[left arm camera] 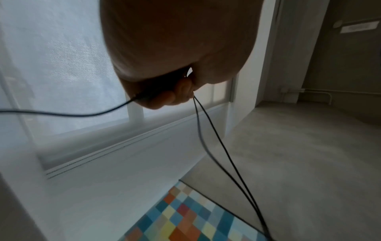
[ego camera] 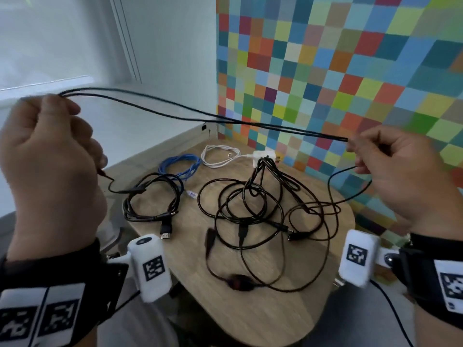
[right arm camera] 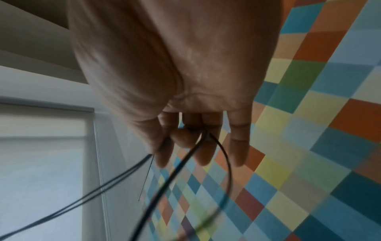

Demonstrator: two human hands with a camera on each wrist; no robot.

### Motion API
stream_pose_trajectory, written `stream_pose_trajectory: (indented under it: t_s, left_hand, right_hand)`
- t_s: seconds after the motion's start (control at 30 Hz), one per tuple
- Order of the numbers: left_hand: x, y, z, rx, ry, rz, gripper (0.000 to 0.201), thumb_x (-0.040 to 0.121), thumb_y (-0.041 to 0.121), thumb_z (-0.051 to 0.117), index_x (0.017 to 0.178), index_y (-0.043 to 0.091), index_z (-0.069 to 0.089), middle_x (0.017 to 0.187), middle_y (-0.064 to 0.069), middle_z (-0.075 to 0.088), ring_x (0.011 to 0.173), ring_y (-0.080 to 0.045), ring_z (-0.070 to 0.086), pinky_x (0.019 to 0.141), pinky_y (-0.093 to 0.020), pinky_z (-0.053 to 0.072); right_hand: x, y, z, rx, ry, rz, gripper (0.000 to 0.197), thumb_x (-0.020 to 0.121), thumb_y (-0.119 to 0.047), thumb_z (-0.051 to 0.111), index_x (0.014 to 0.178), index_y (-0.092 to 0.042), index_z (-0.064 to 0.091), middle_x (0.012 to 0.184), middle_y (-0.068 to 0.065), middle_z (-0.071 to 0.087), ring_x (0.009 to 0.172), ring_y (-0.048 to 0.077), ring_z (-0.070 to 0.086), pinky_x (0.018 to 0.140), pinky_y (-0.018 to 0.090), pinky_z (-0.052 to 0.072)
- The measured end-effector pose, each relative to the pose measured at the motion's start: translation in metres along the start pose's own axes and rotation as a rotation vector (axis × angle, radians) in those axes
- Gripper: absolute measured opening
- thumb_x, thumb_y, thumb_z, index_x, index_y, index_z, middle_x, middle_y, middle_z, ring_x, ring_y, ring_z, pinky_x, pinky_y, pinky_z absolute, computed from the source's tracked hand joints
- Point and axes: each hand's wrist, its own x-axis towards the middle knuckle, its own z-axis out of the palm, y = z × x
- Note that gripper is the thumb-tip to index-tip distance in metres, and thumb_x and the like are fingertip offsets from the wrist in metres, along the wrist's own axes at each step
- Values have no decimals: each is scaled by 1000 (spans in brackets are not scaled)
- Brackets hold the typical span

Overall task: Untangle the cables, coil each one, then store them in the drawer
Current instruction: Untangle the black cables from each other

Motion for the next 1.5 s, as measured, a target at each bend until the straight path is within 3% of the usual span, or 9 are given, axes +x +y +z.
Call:
stream_pose_trajectory:
  t_s: [0.17,0.3,0.47,0.63,0.73,0.87,1.1,1.2,1.5]
  left_hand:
    - [-39,11,44,-32,-140,-29,23,103,17,47,82,23,50,54,5,37,48,-14,31,48,-35,23]
    - [-63,8,56,149,-452,-23,21,97,35,53,79,27,61,55,12,44,51,-12,34,53,-30,23]
    - [-80,13,62,360,-651,85,27,99,44,50,85,28,66,54,13,44,46,-7,36,49,-29,31]
    - [-82,22,59,288,-812,127,22,92,33,53,77,23,65,54,16,50,52,-6,43,56,-29,33]
    - [-79,25,56,247,-831,107,23,91,33,53,71,28,63,53,15,52,49,-4,45,52,-25,37]
    - [-61,17,44,186,-834,-110,19,78,42,62,67,27,65,51,13,40,42,-9,31,46,-24,25]
    - [-48,15,31,-112,-856,-347,18,83,25,61,69,15,63,57,1,27,45,-12,17,45,-28,11]
    - [-47,15,29,-206,-896,-355,20,80,31,65,78,11,62,58,1,29,42,-11,20,44,-27,12]
    - [-44,-1,28,505,-965,-139,53,75,71,59,76,19,69,56,6,40,54,-19,32,54,-30,26]
  right_hand:
    - [-5,-9,18,-224,-224,25,44,107,-16,51,143,-40,57,151,-13,53,115,-3,48,104,25,32]
    - [-14,-35,19,-139,-71,-112,65,100,-9,52,156,-39,40,158,-24,38,135,-12,35,109,13,27]
    - [-45,-71,30,123,-167,-336,68,99,-23,63,159,-37,34,160,-23,40,140,9,49,118,37,44]
    - [-55,-70,55,129,-492,-275,84,93,-19,69,156,-54,26,140,-21,61,117,17,68,95,46,58]
    - [-50,-66,59,314,-552,-159,58,97,-20,71,145,-45,52,89,1,75,75,28,75,73,48,64]
    - [-40,-58,49,592,-507,-37,25,87,-23,67,107,-24,80,53,1,52,40,18,45,42,30,47]
    - [-26,-44,31,305,-356,-112,17,79,-32,74,91,-27,84,81,-8,79,81,11,76,81,33,63]
    - [-26,-44,33,382,-331,-99,17,90,-22,65,96,-17,81,54,-20,64,53,-4,61,54,7,45]
    - [-16,-32,27,209,-40,-150,20,101,-17,64,93,-32,76,61,-25,67,61,-4,64,62,9,49]
